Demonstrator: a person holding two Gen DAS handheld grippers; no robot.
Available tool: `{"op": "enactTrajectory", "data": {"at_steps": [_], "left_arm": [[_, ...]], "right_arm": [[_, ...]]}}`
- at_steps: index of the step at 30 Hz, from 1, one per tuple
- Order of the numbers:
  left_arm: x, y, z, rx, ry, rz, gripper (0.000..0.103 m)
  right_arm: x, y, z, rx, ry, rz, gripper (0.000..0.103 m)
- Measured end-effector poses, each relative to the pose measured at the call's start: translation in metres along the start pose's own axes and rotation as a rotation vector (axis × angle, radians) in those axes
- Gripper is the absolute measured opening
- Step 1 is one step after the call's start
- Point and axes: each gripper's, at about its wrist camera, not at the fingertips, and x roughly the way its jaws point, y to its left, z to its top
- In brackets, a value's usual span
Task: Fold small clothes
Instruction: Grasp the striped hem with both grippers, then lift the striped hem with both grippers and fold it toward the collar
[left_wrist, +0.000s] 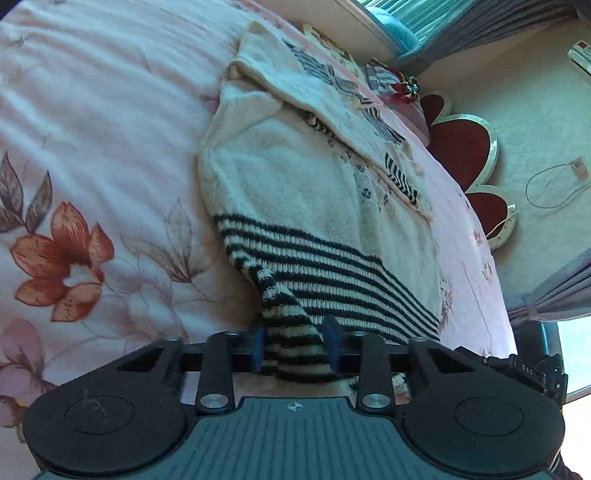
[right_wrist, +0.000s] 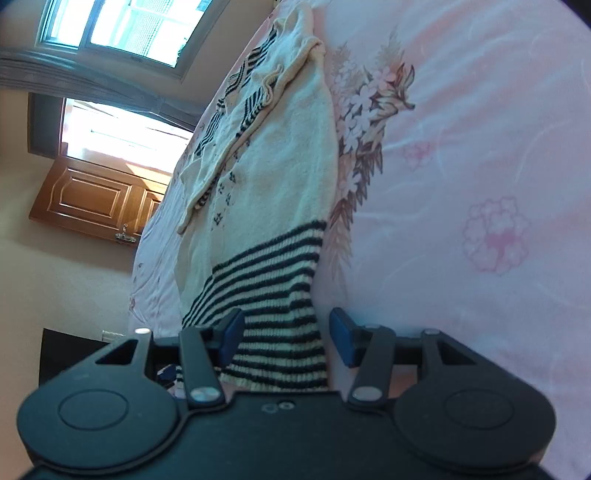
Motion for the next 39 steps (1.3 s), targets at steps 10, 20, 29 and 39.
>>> {"op": "enactTrajectory", "data": {"at_steps": [10, 20, 29, 39], "left_arm": [[0.012, 0.022, -0.002, -0.08, -0.015, -0.107, 0.015], [0.015, 0.025, 0.008, -0.192, -0.083, -0.147, 0.042], [-0.008, 0.026, -0.001, -0.033, -0.101, -0.024, 0.006], [-0.016, 0.056, -0.006, -0.144, -0.147, -0.068, 0.006]], "right_arm": [[0.016, 0.0, -0.003, 0.01, 0.009, 0.01, 0.033], [0.026, 0.002, -0.008, 0.042, -0.001, 0.055, 0.028], [0.024, 0.005, -0.011, -0.033, -0.007, 0.0, 0.006], [0.011, -0.003, -0.005, -0.042, -0.028, -0.035, 0.006]]}}
